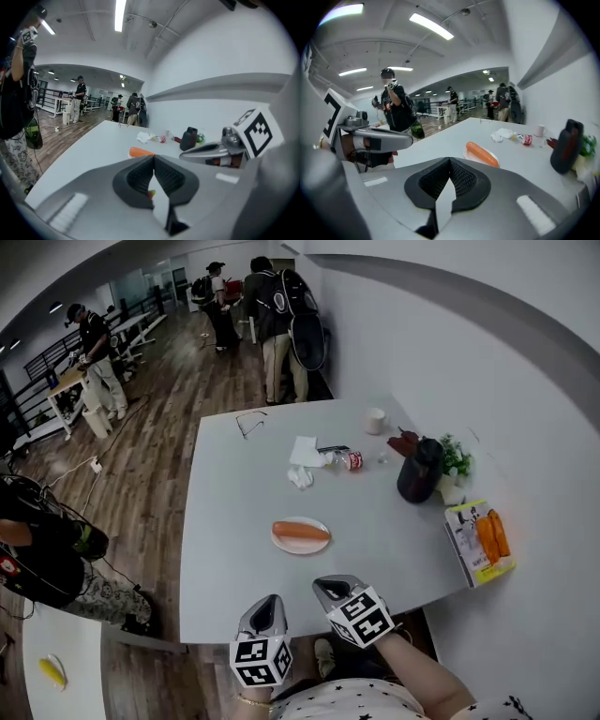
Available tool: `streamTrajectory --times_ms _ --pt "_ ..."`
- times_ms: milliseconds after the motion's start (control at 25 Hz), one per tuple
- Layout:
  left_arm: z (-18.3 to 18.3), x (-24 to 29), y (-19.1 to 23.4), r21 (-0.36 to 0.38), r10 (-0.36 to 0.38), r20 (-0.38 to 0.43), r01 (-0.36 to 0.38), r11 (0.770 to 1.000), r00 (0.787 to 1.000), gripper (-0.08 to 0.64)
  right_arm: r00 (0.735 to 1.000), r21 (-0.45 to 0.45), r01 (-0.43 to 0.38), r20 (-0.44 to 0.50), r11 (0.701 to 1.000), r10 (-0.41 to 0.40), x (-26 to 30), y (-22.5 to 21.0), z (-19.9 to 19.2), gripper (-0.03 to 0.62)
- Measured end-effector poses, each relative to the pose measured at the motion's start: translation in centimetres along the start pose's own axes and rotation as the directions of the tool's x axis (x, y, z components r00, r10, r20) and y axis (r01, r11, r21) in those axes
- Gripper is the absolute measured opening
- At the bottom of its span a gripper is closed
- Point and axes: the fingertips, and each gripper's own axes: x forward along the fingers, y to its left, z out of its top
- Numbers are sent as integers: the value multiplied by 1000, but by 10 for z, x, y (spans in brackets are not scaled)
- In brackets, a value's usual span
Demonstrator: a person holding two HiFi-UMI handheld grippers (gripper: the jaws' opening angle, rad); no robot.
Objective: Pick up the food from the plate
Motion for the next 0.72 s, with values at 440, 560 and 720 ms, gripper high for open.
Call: streamTrajectory --times_ms 440,560,720 --pt "8 86 15 -33 72 -29 -73 997 997 8 926 -388 -238 -369 891 87 155 -88 2 218" --pt "7 97 16 -48 83 -44 -85 995 996 9 890 -451 -285 -453 845 58 188 -102 -5 252" --pt "7 105 14 -37 84 -64 -86 996 994 8 848 -459 -338 -527 822 54 217 -113 -13 257"
